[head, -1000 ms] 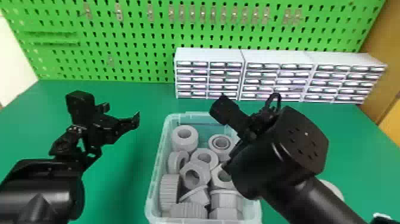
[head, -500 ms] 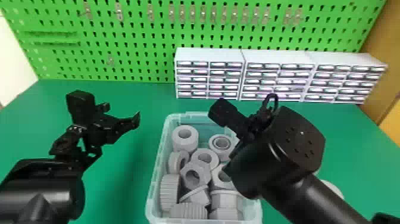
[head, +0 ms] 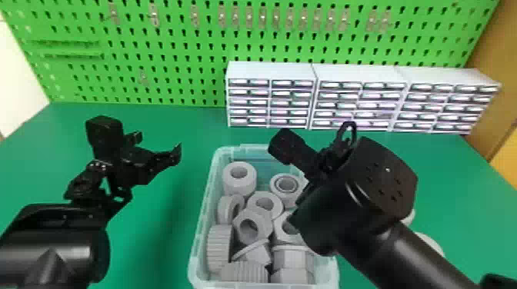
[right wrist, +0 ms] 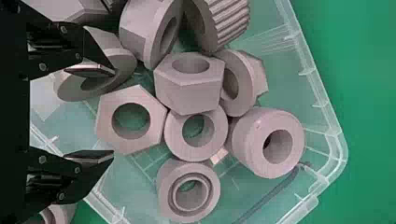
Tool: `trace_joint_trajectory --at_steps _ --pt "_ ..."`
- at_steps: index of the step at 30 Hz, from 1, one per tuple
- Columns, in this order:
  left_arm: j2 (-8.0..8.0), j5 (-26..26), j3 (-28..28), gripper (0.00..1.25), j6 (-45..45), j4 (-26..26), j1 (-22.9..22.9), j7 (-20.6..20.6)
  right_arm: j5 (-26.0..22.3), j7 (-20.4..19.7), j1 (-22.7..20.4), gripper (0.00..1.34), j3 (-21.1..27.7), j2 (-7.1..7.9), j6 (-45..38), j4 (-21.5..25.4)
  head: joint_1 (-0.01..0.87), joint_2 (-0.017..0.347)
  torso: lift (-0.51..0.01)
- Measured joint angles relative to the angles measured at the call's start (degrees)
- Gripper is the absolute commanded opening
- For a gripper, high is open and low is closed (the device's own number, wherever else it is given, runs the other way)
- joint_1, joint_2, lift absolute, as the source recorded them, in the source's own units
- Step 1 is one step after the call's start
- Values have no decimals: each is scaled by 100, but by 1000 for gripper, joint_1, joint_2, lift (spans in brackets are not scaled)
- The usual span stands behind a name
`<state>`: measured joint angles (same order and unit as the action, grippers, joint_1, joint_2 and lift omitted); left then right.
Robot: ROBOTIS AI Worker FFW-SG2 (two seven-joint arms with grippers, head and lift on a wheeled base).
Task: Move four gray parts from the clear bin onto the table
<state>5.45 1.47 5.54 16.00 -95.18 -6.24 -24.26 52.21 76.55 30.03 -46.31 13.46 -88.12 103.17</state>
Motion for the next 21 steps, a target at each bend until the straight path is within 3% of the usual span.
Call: trace_joint_trajectory --at_steps 7,21 --pt "0 3 -8 1057 0 0 -14 0 -75 0 77 723 -17 -55 231 -194 678 34 -50" --pt "0 11 -37 1055 0 35 -30 0 -141 -2 337 749 -106 -335 705 -811 678 34 -50"
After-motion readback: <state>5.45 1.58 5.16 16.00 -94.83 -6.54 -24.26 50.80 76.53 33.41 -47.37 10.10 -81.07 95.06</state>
